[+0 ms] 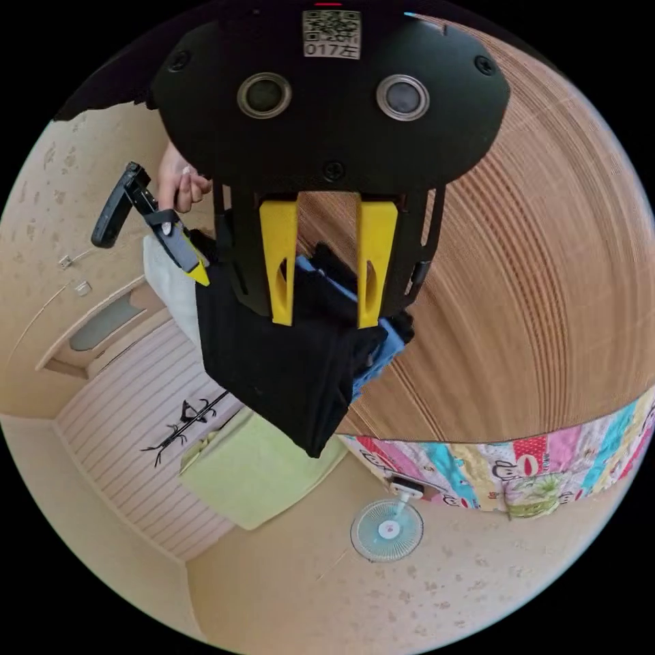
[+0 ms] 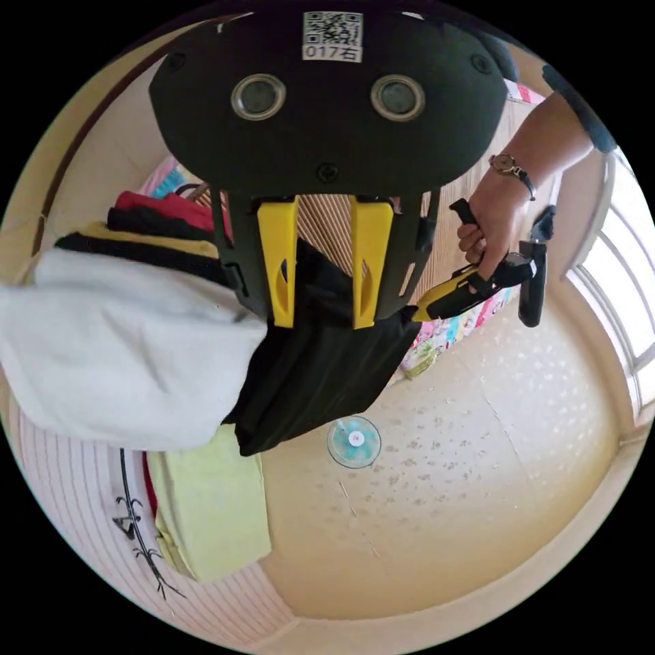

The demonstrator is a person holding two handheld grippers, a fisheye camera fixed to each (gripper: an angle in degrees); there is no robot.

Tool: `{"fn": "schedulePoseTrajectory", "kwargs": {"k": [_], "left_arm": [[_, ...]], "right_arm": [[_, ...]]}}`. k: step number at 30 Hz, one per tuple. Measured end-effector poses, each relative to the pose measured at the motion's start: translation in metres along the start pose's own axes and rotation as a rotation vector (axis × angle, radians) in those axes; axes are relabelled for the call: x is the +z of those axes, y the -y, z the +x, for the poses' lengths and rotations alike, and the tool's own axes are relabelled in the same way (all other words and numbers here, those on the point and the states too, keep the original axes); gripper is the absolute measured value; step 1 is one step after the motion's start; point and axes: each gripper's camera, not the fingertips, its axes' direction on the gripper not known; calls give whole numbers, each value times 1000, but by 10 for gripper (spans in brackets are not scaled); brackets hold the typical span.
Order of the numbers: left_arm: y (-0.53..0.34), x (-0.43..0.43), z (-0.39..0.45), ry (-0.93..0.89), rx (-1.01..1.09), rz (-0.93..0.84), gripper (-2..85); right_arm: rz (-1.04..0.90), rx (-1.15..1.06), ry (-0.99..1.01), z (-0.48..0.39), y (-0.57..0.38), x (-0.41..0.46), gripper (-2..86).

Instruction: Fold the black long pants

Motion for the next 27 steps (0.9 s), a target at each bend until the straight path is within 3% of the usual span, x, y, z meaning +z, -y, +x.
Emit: {"fn": "schedulePoseTrajectory", "kwargs": {"k": [4, 9, 11, 17, 24, 27], "left_arm": [[-94, -58, -23, 219, 52, 43, 136], [-220, -147, -90, 710, -83, 105, 236], [-243, -168, -117, 798, -153, 89, 256], [-297, -199, -185, 846, -430, 83, 295], [-292, -159, -189, 995, -468, -17, 293], [-293, -156, -189, 982, -485, -2, 292]], "right_arm": [[-69, -76, 36, -47, -81, 16, 153], [-390, -197, 240, -151, -171, 96, 213], [-427, -256, 243, -189, -191, 113, 234], [-560, -382, 122, -270, -238, 175, 264], [-564, -511, -93, -301, -286, 203, 271], [-567, -476, -85, -296, -292, 207, 272]]}}
